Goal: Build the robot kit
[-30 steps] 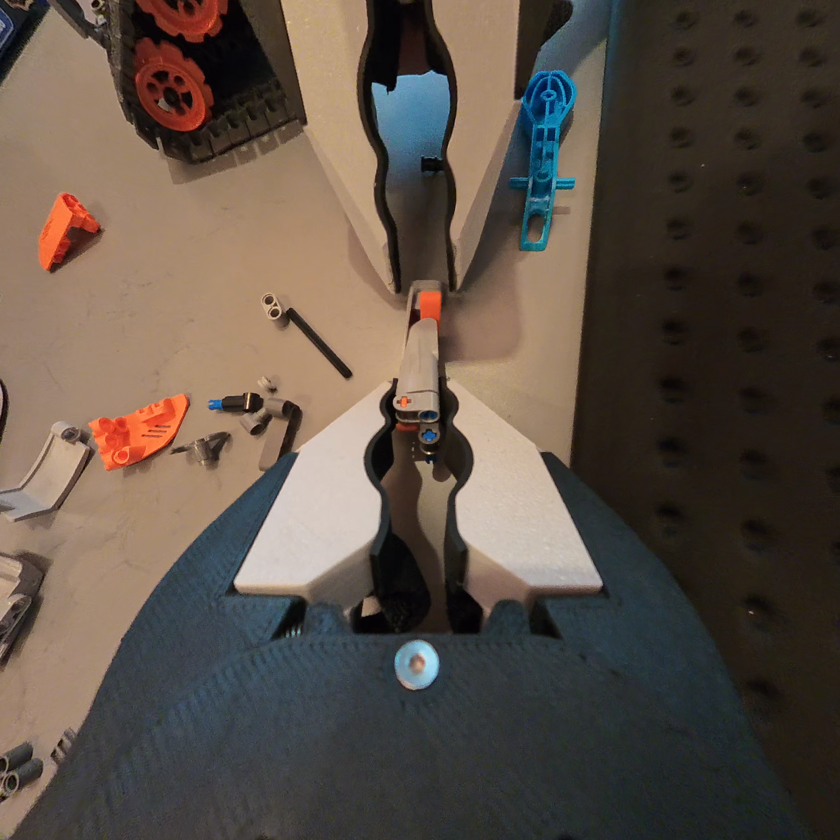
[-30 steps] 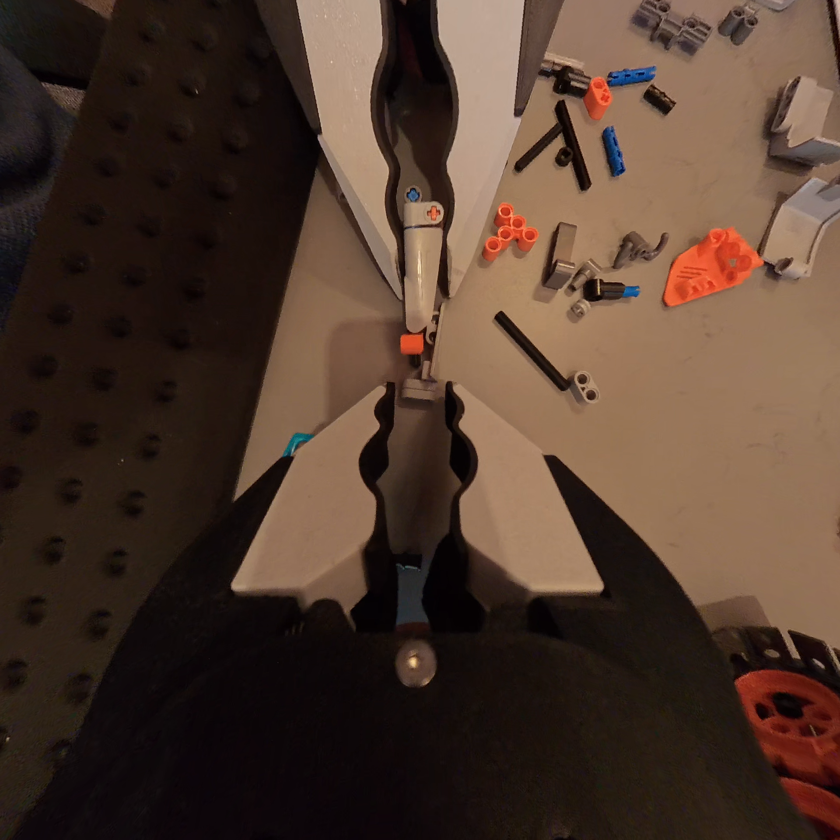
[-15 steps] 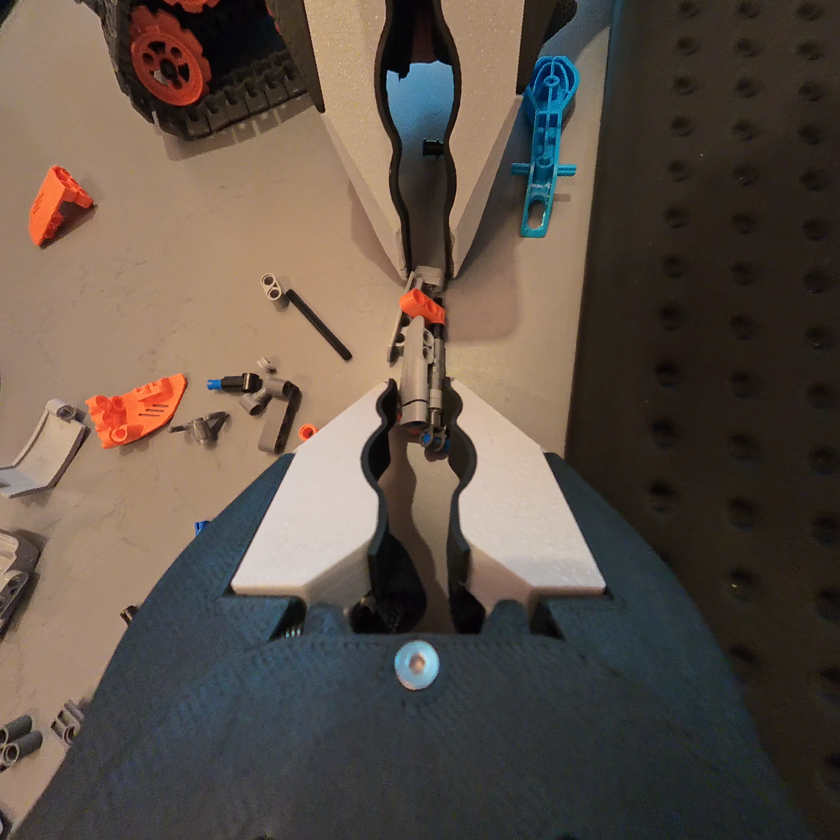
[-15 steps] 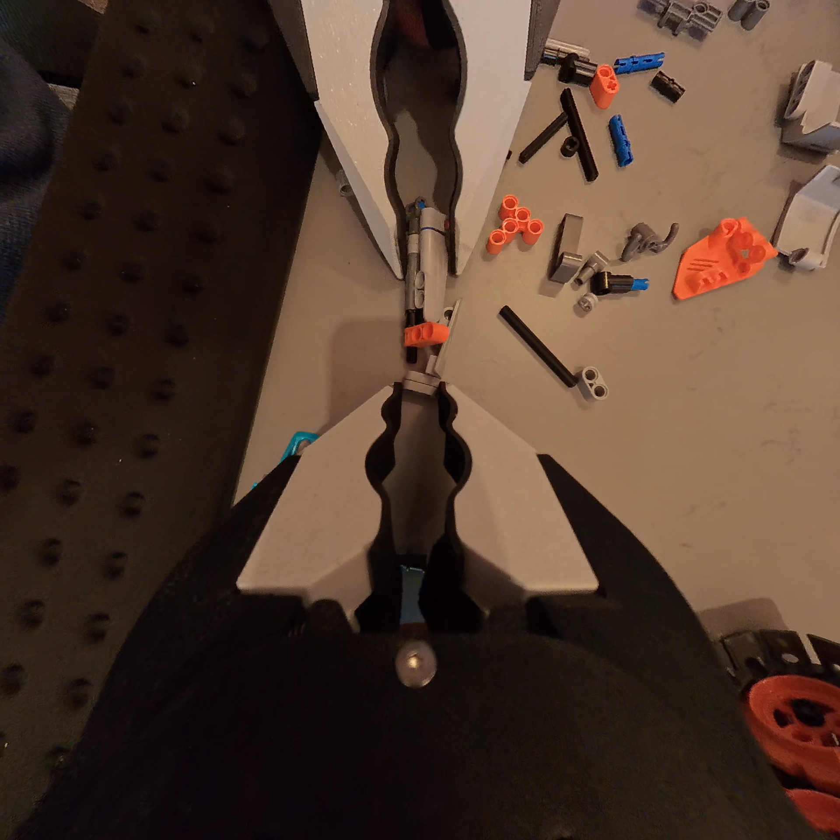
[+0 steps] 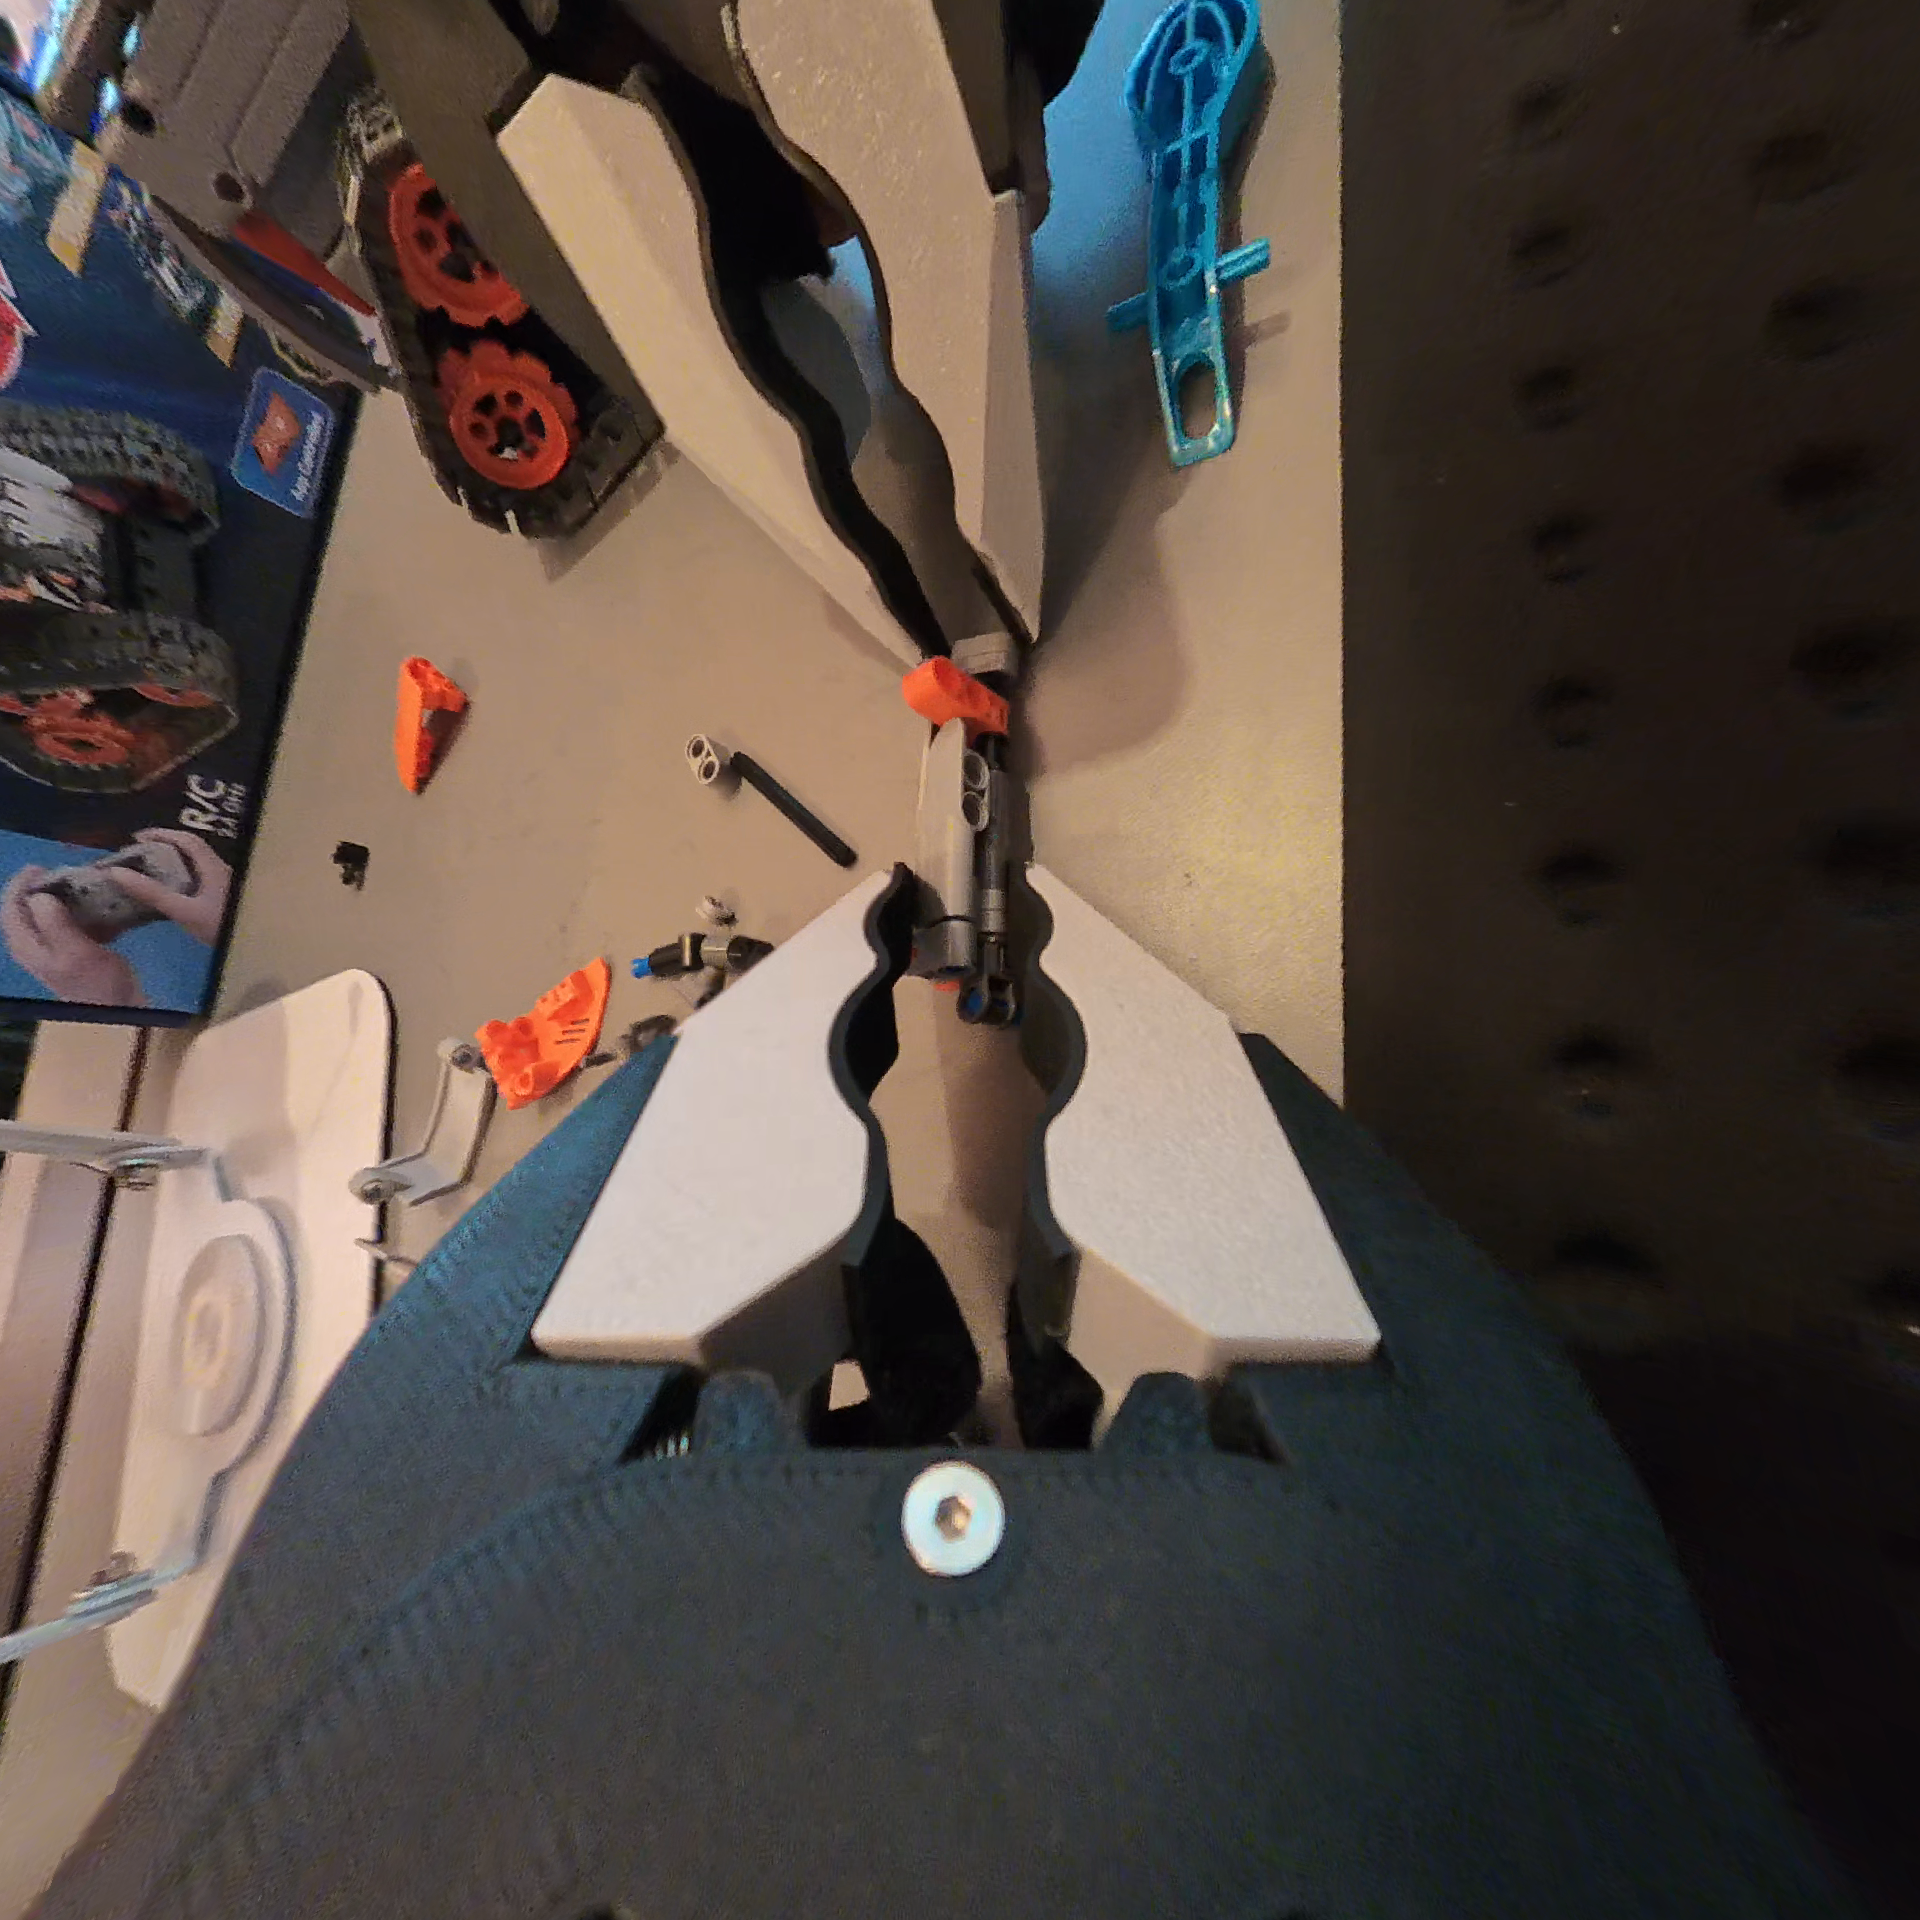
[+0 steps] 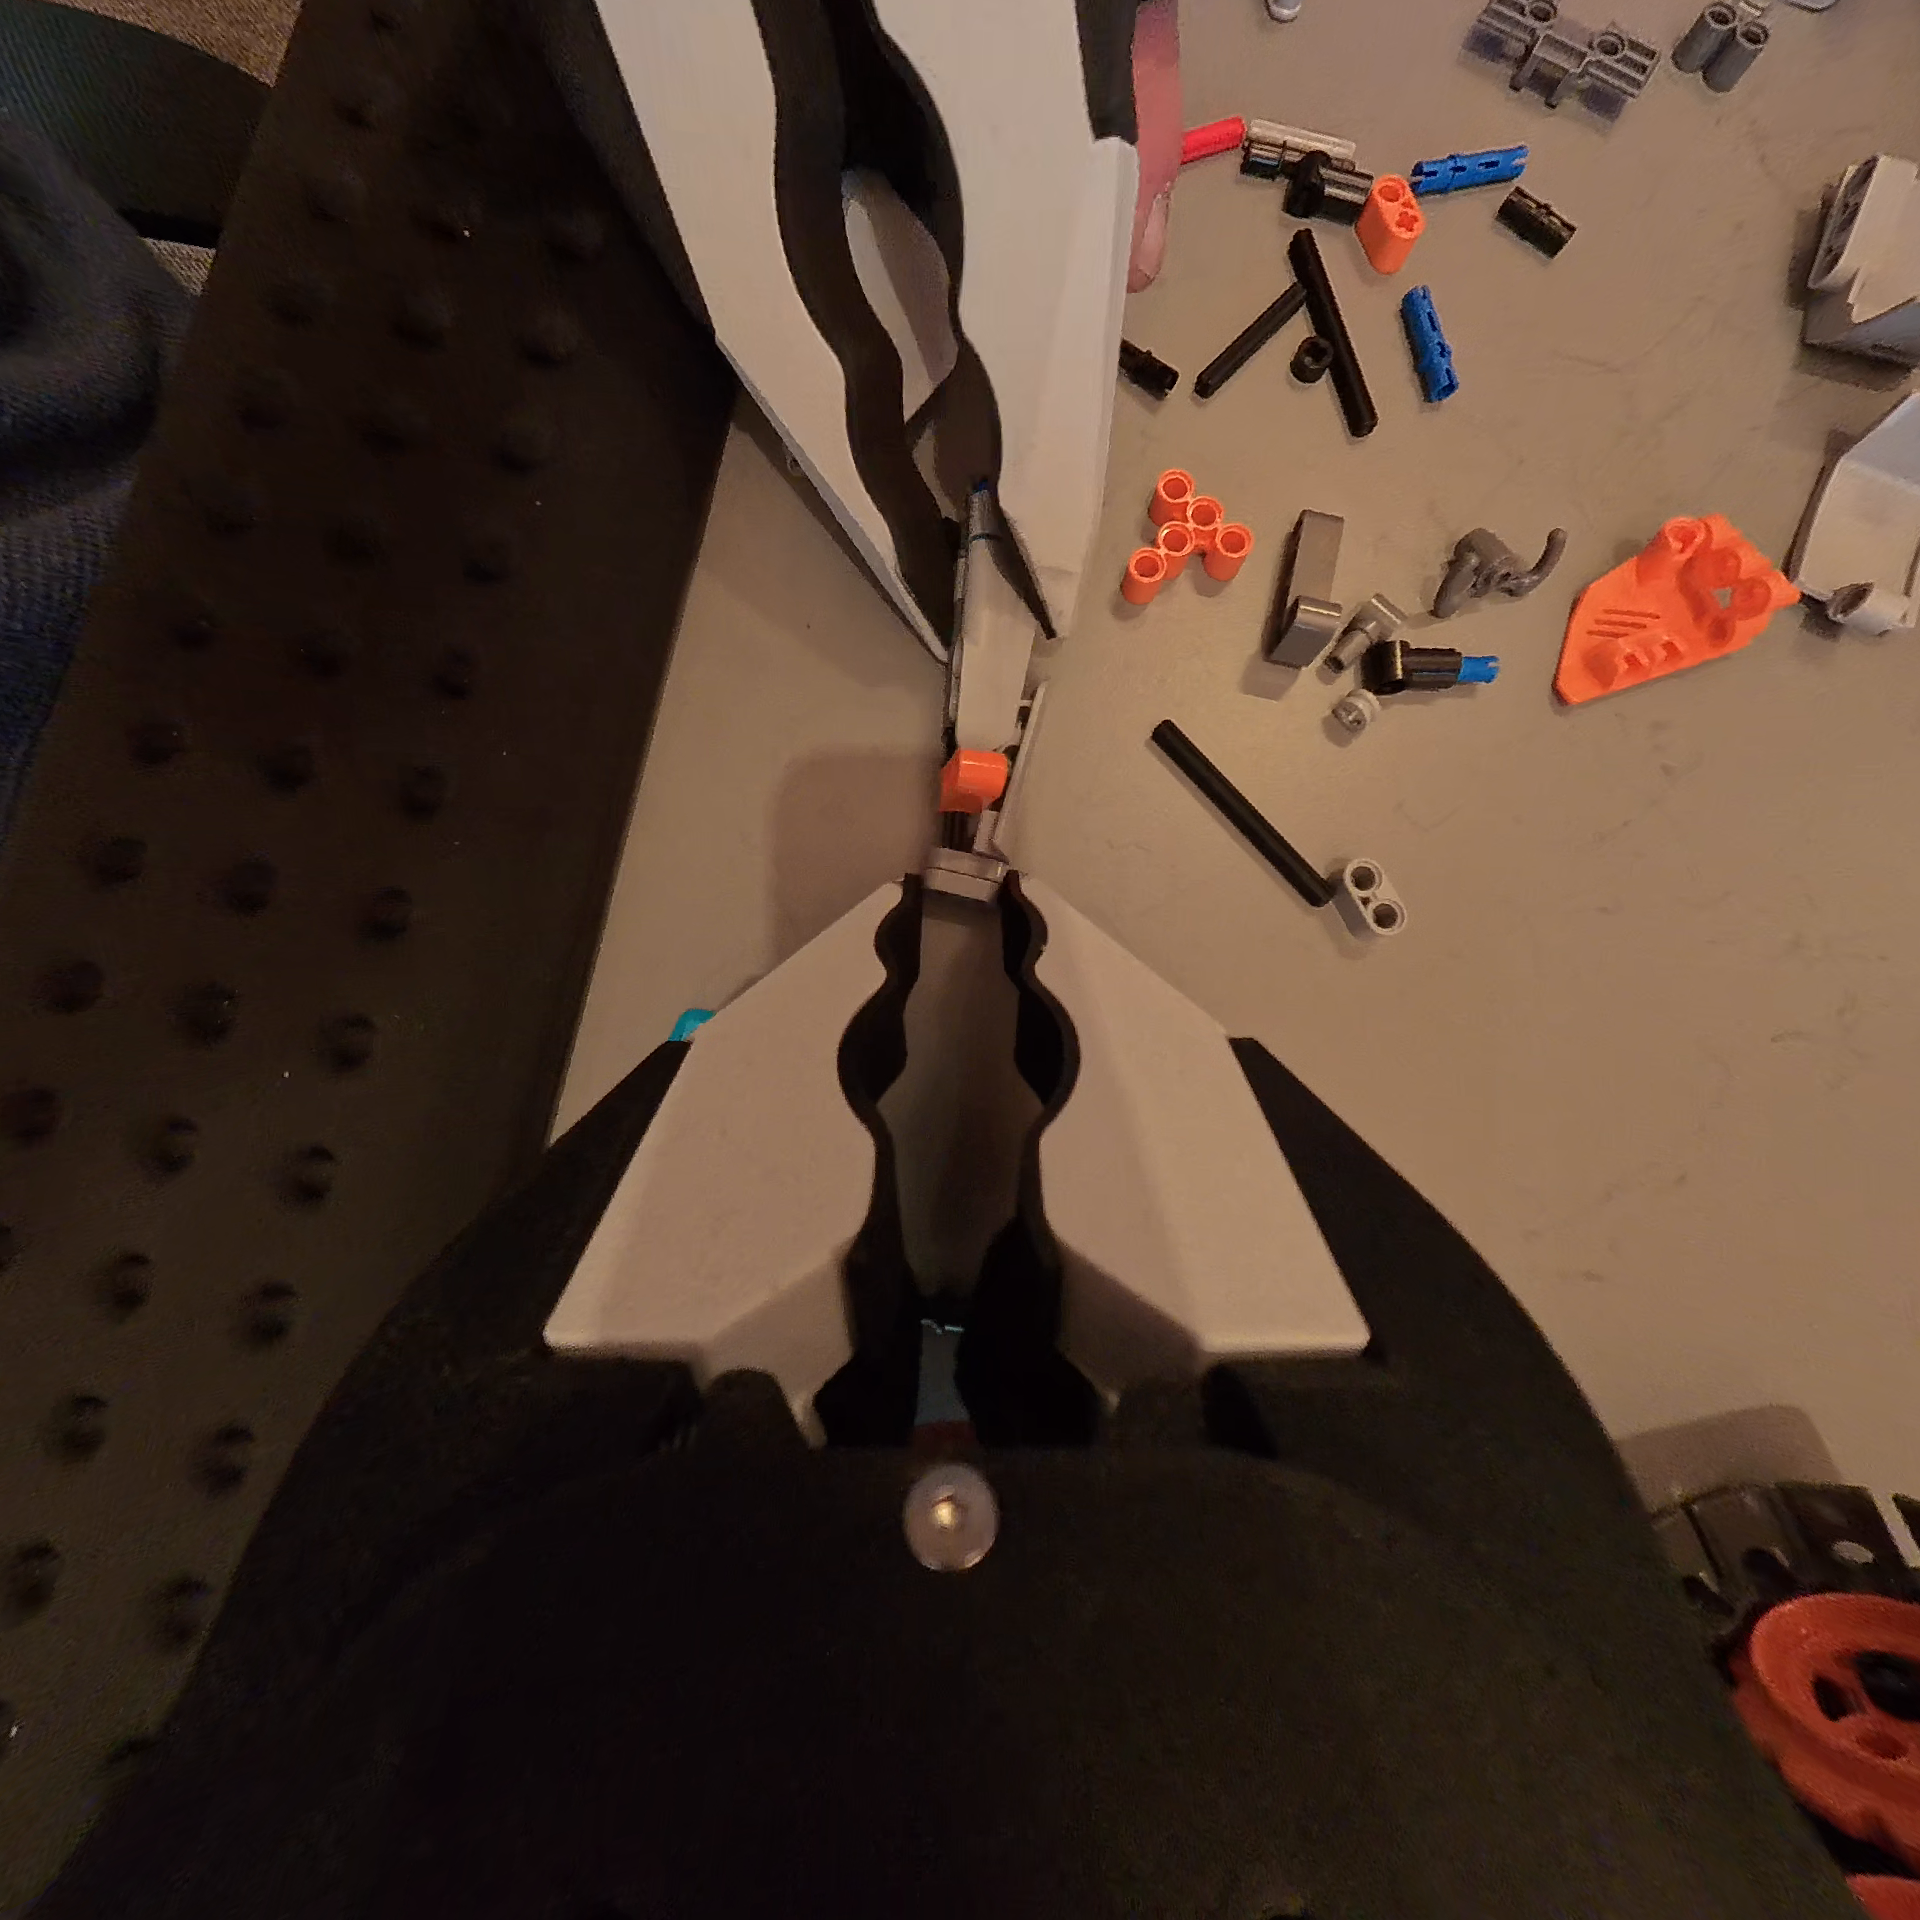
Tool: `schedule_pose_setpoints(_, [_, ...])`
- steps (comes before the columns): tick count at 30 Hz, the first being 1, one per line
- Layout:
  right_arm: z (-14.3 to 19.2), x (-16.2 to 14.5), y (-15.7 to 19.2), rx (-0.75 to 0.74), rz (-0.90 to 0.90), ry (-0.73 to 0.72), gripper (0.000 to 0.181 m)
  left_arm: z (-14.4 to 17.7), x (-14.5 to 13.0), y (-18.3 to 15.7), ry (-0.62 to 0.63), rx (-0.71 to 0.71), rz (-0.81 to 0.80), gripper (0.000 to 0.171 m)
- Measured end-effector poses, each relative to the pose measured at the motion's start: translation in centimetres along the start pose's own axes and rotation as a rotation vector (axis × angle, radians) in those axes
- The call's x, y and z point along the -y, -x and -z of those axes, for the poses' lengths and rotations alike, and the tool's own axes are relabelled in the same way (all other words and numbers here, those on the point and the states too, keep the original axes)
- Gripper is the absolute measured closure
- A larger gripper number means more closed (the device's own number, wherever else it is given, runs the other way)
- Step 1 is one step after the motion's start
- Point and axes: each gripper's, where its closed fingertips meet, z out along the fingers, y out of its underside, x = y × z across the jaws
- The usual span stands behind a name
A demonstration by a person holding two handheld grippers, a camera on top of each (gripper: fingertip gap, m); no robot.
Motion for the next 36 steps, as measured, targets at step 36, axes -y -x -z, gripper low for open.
schedule_pose_setpoints(36, [-0.30, 0.48, -0.37, -0.051, -0.014, 0.002, 0.170, -0.06, 0.00, 0.25, 0.029, 0.058, -0.066, 0.157])
